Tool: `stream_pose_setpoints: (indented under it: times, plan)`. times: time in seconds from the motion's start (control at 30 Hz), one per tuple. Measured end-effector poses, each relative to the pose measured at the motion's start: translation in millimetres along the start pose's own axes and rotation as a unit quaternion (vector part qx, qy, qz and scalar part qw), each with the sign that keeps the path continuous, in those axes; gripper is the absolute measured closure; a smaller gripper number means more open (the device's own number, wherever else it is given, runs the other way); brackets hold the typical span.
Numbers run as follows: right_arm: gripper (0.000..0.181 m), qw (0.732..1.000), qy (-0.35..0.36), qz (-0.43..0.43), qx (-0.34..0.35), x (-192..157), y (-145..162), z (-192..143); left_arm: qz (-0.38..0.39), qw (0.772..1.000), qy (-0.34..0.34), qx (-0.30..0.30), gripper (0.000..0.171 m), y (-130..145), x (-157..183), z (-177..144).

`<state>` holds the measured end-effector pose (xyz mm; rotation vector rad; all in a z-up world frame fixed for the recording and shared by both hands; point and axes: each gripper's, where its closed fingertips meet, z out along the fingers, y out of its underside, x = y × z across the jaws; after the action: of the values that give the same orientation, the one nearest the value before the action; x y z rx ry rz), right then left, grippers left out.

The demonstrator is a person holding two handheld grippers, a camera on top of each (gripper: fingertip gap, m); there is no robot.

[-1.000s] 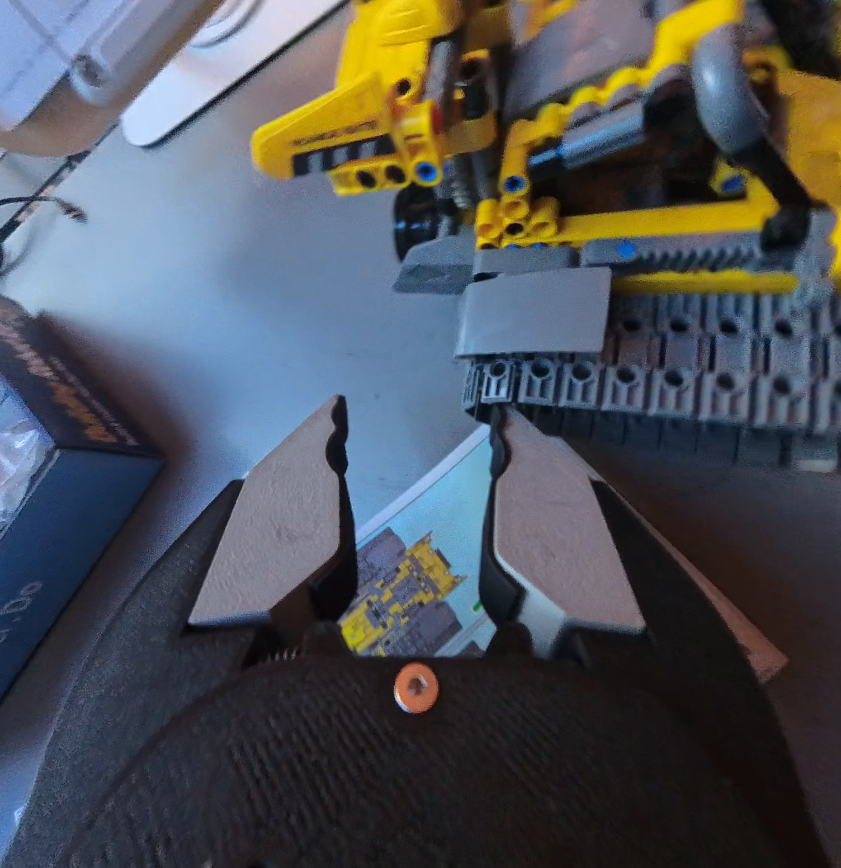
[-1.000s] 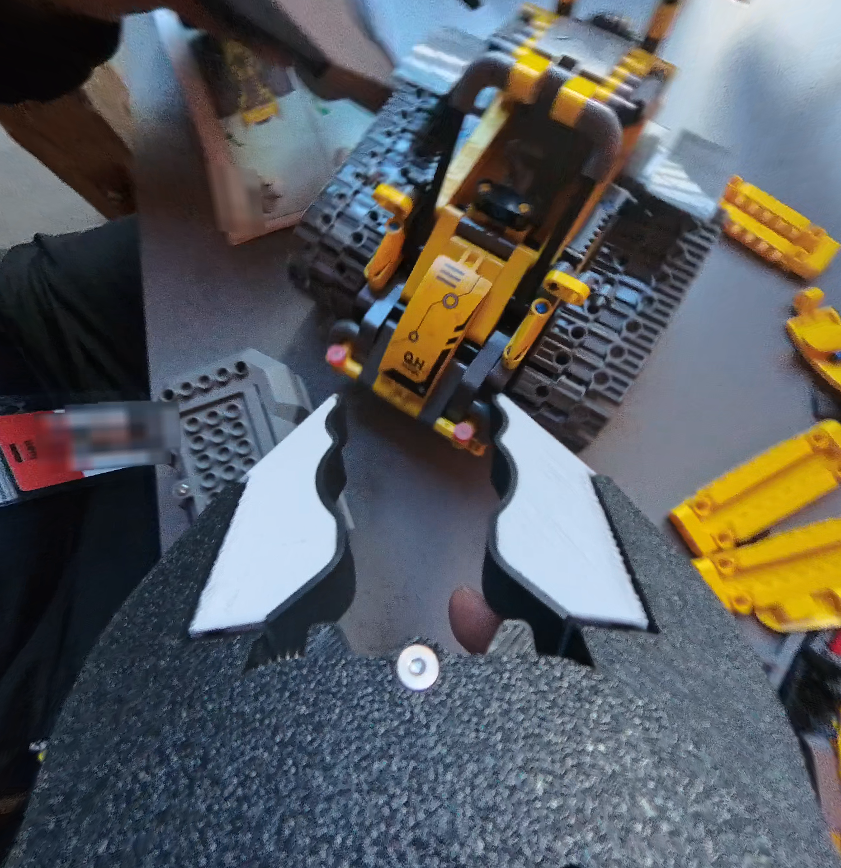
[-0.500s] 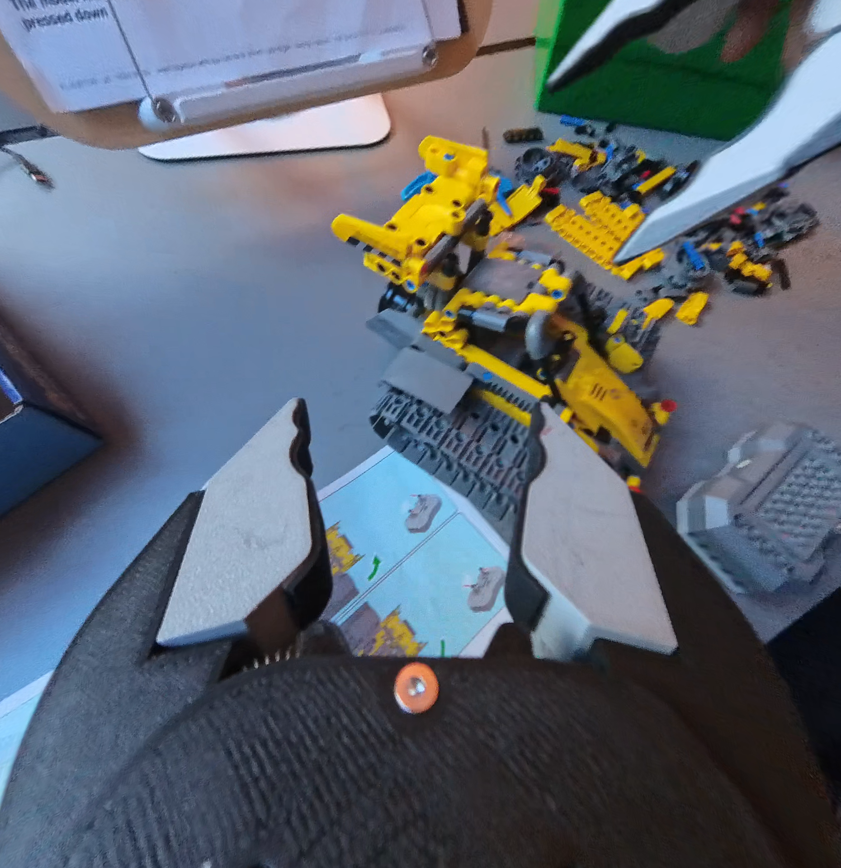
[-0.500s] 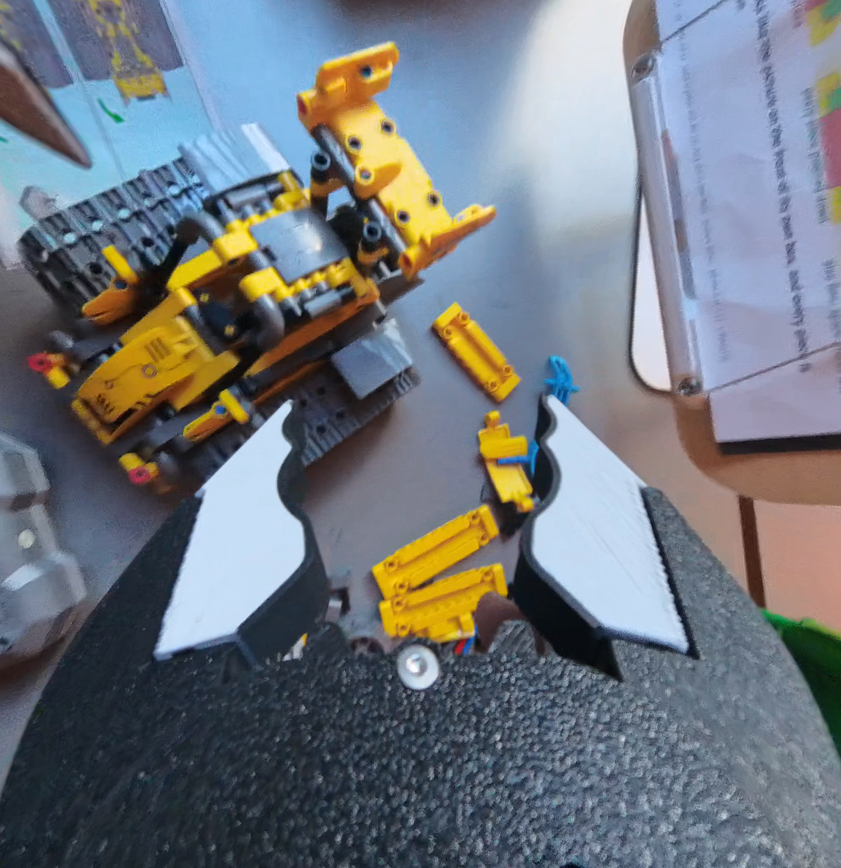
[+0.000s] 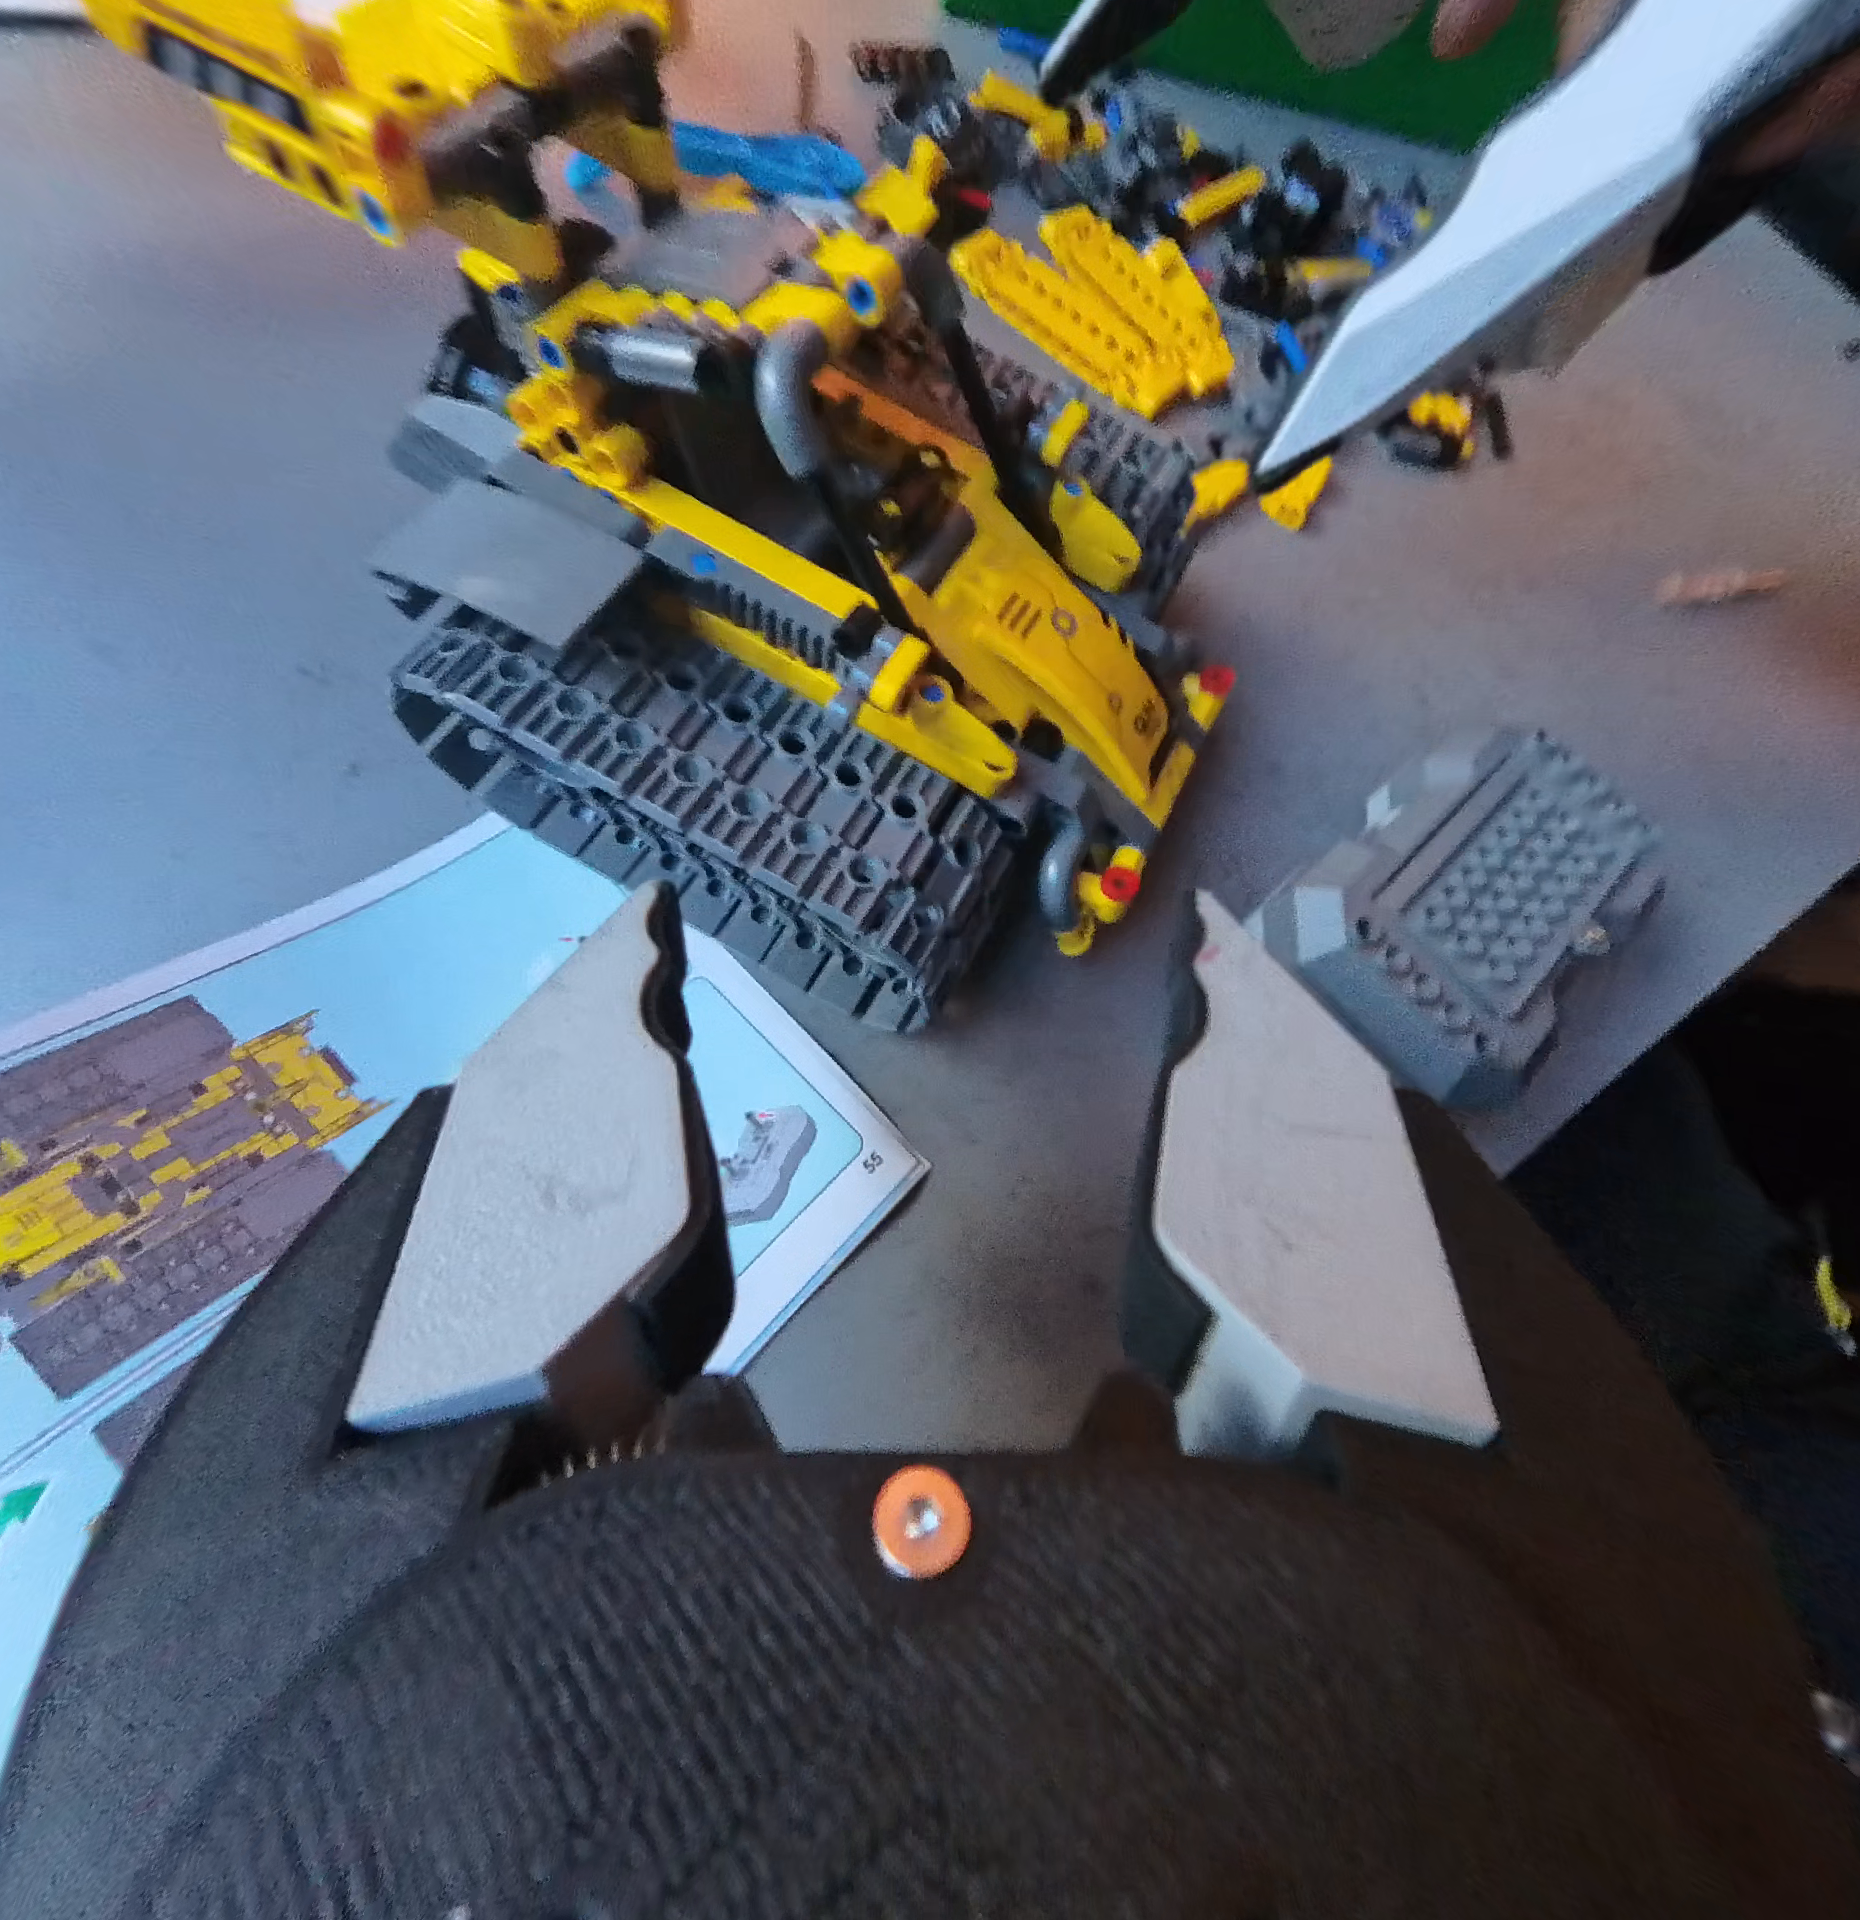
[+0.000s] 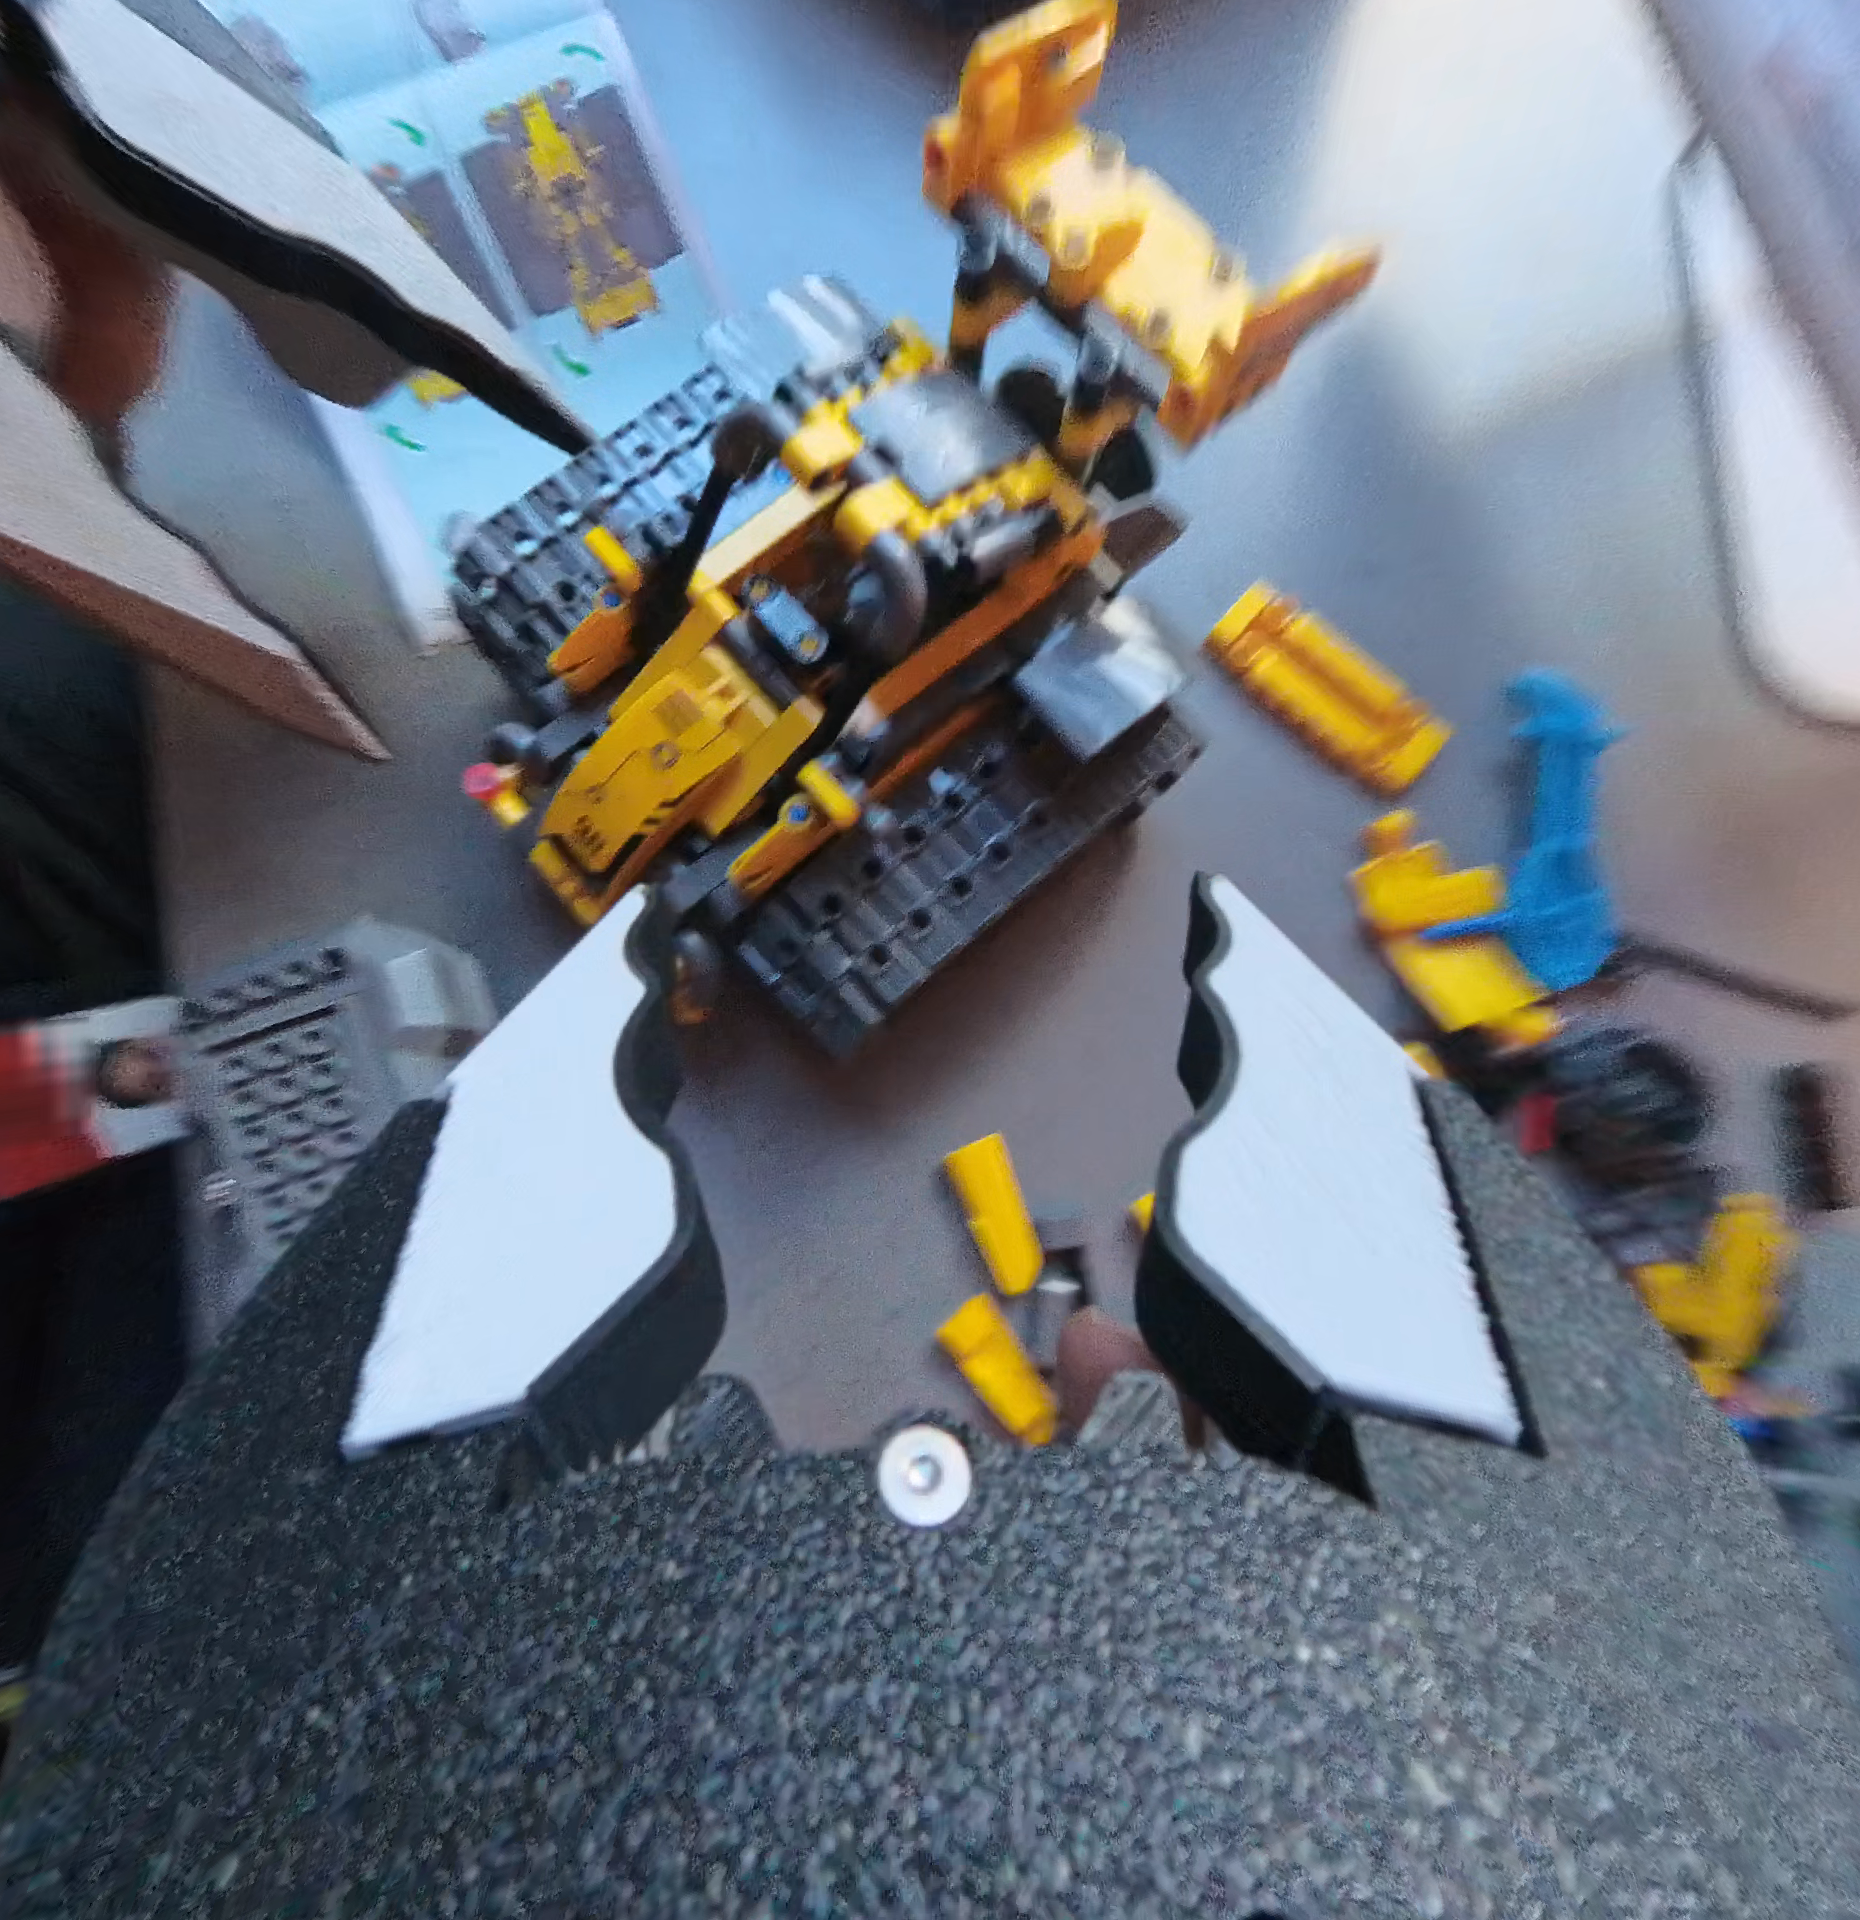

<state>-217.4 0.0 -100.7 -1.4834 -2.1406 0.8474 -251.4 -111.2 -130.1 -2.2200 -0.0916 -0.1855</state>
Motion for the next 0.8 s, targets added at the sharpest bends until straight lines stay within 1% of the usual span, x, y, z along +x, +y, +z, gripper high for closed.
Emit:
stream_pose_setpoints:
  times: [0.07,0.1,0.13,0.17,0.2,0.23,0.27,0.3,0.37,0.4,0.43,0.47,0.53,0.57,0.63,0.7,0.73,0.77,0.8]
  plan:
    - [0.083,0.995,-0.051,0.083,-0.008,-5.1,21.5,5.4,0.028,0.999,0.021,-0.016,0.081,2.8,6.2,6.1]
    - [0.086,0.991,-0.077,0.109,-0.011,-10.4,31.1,9.1,0.036,0.999,0.021,-0.025,0.081,3.6,5.5,9.6]
    - [0.096,0.987,-0.102,0.122,-0.013,-18.3,39.1,12.6,0.047,0.998,0.017,-0.035,0.084,3.4,3.0,12.2]
    - [0.106,0.985,-0.122,0.124,-0.015,-26.8,45.2,15.9,0.063,0.997,0.017,-0.037,0.087,0.9,1.3,14.2]
    - [0.111,0.983,-0.135,0.122,-0.015,-34.7,48.7,19.0,0.078,0.996,0.019,-0.04,0.093,-1.6,-0.7,16.3]
    - [0.109,0.984,-0.136,0.117,-0.011,-39.9,50.3,21.4,0.094,0.994,0.025,-0.048,0.098,-3.1,-2.9,19.1]
    - [0.111,0.986,-0.126,0.108,-0.005,-41.5,50.6,22.0,0.116,0.991,0.025,-0.064,0.1,-3.4,-9.1,21.8]
    - [0.116,0.986,-0.129,0.104,0.002,-47.0,49.3,21.0,0.137,0.987,0.016,-0.077,0.102,-6.1,-20.0,24.1]
    - [0.113,0.986,-0.137,0.095,0.004,-60.7,47.0,22.2,0.16,0.981,0.027,-0.106,0.095,-11.4,-37.4,26.1]
    - [0.112,0.987,-0.134,0.083,0.005,-66.0,44.8,23.9,0.162,0.979,0.018,-0.121,0.088,-14.9,-50.7,27.4]
    - [0.108,0.988,-0.137,0.069,0.008,-72.6,41.1,26.5,0.162,0.978,0.011,-0.128,0.091,-19.3,-62.0,28.2]
    - [0.107,0.988,-0.141,0.055,0.012,-78.8,36.0,30.3,0.163,0.978,-0.002,-0.127,0.097,-25.1,-73.6,28.8]
    - [0.108,0.986,-0.159,0.035,0.028,-91.1,20.6,40.6,0.158,0.98,-0.038,-0.115,0.103,-38.1,-98.5,29.4]
    - [0.115,0.984,-0.173,0.026,0.037,-97.9,11.6,46.2,0.149,0.981,-0.058,-0.109,0.104,-43.0,-111.4,28.4]
    - [0.115,0.984,-0.171,0.003,0.051,-101.1,-6.5,58.9,0.105,0.987,-0.085,-0.085,0.112,-50.3,-131.5,23.9]
    - [0.119,0.986,-0.16,-0.013,0.051,-96.5,-19.0,65.0,0.063,0.993,-0.09,-0.045,0.117,-55.5,-138.5,16.1]
    - [0.121,0.987,-0.153,-0.014,0.047,-92.0,-23.6,61.9,0.052,0.994,-0.088,-0.026,0.118,-56.5,-137.4,11.1]
    - [0.121,0.988,-0.147,-0.013,0.05,-88.2,-28.3,53.1,0.047,0.995,-0.083,-0.011,0.115,-56.6,-132.8,5.7]
    - [0.121,0.987,-0.144,-0.015,0.062,-86.7,-32.7,38.8,0.046,0.996,-0.075,0.004,0.108,-56.2,-124.4,0.2]
